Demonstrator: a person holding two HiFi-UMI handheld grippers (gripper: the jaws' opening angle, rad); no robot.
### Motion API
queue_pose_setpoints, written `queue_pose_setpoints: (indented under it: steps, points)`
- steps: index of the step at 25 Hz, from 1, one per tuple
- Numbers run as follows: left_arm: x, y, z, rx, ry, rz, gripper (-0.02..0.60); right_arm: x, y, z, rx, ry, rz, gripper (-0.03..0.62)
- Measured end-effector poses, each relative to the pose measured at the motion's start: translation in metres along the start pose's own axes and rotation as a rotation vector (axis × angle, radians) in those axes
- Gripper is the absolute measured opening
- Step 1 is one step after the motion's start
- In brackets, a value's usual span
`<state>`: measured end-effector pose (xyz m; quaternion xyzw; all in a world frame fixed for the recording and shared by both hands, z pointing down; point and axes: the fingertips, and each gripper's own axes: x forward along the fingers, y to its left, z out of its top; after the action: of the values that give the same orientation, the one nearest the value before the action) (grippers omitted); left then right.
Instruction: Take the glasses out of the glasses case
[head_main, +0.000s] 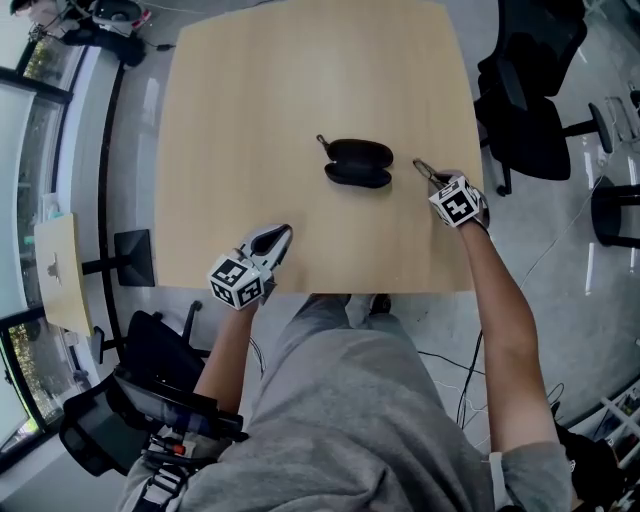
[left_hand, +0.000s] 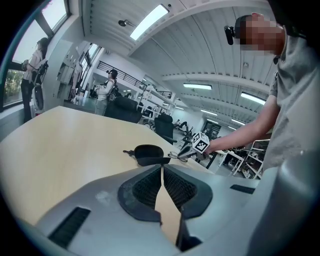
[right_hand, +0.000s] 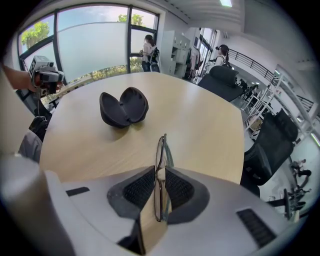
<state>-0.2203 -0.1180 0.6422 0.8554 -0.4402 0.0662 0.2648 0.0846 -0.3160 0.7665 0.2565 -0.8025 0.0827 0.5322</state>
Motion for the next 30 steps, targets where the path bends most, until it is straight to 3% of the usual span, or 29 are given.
queue_pose_setpoints:
  steps: [9, 16, 19, 24, 30]
  points:
    - [-0.07, -0.032, -0.011, 0.02, -0.055, 0.077, 0.008, -0.035, 0.021, 0.006, -0.038, -0.04, -0.052, 0.052]
    - [-0.111, -0.074, -0.001, 0.041, -0.148, 0.088, 0.007, -0.125, 0.052, 0.042, -0.008, -0.26, -0.083, 0.051]
    - [-0.139, -0.094, 0.009, 0.067, -0.205, 0.112, 0.006, -0.183, 0.091, 0.08, 0.06, -0.445, 0.02, 0.008]
    - [-0.181, -0.134, 0.042, 0.098, -0.334, 0.131, 0.006, -0.294, 0.162, 0.13, 0.106, -0.709, 0.217, 0.008]
    - [-0.253, -0.188, 0.107, 0.211, -0.45, 0.066, 0.006, -0.428, 0.263, 0.145, 0.113, -0.958, 0.295, 0.008]
